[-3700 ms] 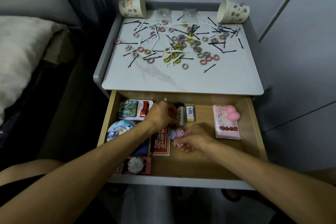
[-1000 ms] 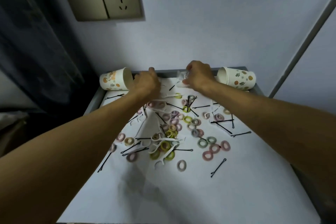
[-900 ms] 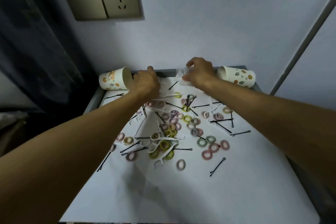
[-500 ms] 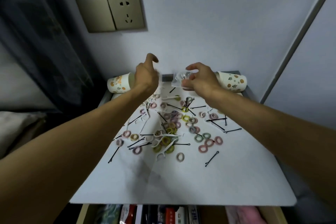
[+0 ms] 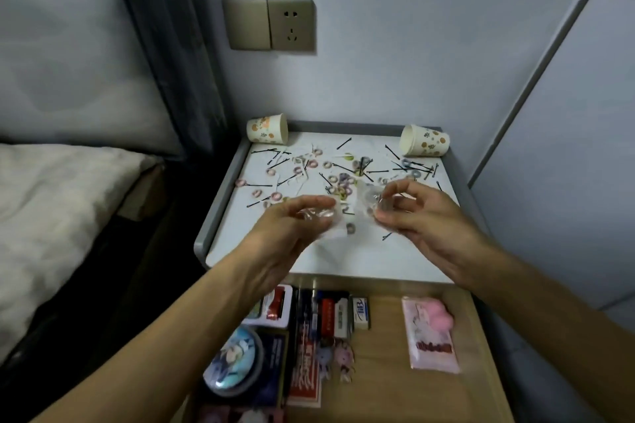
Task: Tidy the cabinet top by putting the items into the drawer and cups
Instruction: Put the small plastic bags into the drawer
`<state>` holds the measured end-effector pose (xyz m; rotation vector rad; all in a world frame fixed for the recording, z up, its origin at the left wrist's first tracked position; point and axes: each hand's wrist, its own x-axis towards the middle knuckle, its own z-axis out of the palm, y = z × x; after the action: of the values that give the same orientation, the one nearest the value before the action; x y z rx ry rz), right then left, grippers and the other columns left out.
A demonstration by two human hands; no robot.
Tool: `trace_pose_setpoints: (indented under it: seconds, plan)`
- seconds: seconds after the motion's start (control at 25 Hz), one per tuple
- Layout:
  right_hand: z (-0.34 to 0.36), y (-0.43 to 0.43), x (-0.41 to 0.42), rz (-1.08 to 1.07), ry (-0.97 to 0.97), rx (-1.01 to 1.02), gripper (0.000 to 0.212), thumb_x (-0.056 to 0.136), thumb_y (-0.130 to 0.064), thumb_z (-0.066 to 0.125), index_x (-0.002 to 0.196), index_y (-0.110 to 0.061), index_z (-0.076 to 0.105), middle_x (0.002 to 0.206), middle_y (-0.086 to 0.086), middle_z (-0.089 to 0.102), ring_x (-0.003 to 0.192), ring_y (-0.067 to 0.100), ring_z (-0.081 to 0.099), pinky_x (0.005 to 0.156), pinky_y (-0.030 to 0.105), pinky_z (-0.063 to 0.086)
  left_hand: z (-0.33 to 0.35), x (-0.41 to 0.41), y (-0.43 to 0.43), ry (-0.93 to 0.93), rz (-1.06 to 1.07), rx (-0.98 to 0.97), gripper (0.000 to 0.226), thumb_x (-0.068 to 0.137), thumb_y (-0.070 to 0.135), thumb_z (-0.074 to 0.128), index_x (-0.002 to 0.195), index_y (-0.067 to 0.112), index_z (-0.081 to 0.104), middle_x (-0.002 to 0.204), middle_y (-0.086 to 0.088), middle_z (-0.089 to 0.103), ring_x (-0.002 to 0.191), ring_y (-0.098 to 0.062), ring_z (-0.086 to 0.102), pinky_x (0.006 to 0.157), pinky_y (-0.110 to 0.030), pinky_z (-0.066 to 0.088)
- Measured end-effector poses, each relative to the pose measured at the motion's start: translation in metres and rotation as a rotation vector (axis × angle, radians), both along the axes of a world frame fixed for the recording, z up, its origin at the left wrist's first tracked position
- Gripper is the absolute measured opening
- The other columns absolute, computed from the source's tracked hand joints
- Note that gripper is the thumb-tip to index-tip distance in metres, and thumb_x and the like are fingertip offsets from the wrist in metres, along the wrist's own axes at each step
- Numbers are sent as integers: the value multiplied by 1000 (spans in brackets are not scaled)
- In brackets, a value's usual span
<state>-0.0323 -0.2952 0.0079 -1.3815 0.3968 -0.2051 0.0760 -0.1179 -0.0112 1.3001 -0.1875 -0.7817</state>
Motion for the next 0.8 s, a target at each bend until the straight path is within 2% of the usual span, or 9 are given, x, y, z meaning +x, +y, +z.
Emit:
trace_pose_setpoints:
  seconds: [0.12,0.2,0.24,0.36,0.44,0.52,0.6,0.72,0.8]
  plan:
    - [-9,24,-30,33,74,-108,25,77,10,70,94,-8,68,103,10,71,101,23,68,95,40,54,-14,-38,24,-91,-41,160,13,90,9,64,100,4,73,102,-15,73,97,-30,69,89,-37,57]
    - [-16,39,-46,62,121,-161,23,78,6,72,96,-8,69,105,6,71,101,20,68,89,38,57,-18,-55,31,-116,-125,207,27,92,30,65,102,6,73,97,-11,75,92,-28,72,82,-36,58]
    - [-20,44,-52,82,130,-171,22,79,4,71,97,-9,68,104,5,72,100,19,69,86,36,58,-19,-60,31,-150,-164,231,31,91,34,65,101,6,73,93,-10,75,86,-26,72,76,-32,57]
    - [-35,57,-65,84,128,-169,21,81,1,71,100,-8,67,103,5,72,100,18,69,86,32,57,-26,-69,29,-227,-162,269,26,88,25,68,91,0,73,80,-12,73,67,-20,67,60,-22,53]
    - [-48,62,-73,16,135,-119,21,81,-3,72,101,-8,68,101,3,73,102,17,68,90,34,55,-36,-71,29,-211,-177,270,22,88,20,69,88,-2,72,77,-14,72,62,-14,63,56,-21,50]
    - [-63,66,-78,-21,156,-123,17,84,-6,70,101,-10,68,101,3,73,100,18,68,90,36,55,-48,-73,28,-167,-223,266,15,89,14,68,81,2,72,67,-5,70,57,-8,61,54,-19,48]
    - [-75,68,-81,-8,171,-182,14,86,-6,68,99,-11,68,97,3,73,93,16,70,82,30,56,-63,-75,27,-154,-257,286,15,90,12,67,76,7,70,61,2,67,54,-4,61,52,-17,46]
    - [-101,58,-85,-44,255,-267,11,85,-3,69,93,-11,69,90,3,73,85,16,69,72,24,56,-84,-73,25,-146,-204,384,12,92,13,65,83,10,73,77,-3,72,66,-8,67,58,-17,49]
    - [-129,40,-86,-106,399,-482,15,82,-2,72,86,-17,70,89,-1,71,86,13,68,67,18,52,-94,-69,29,-179,-163,455,14,93,8,62,88,16,73,90,-5,73,76,-12,68,62,-19,50]
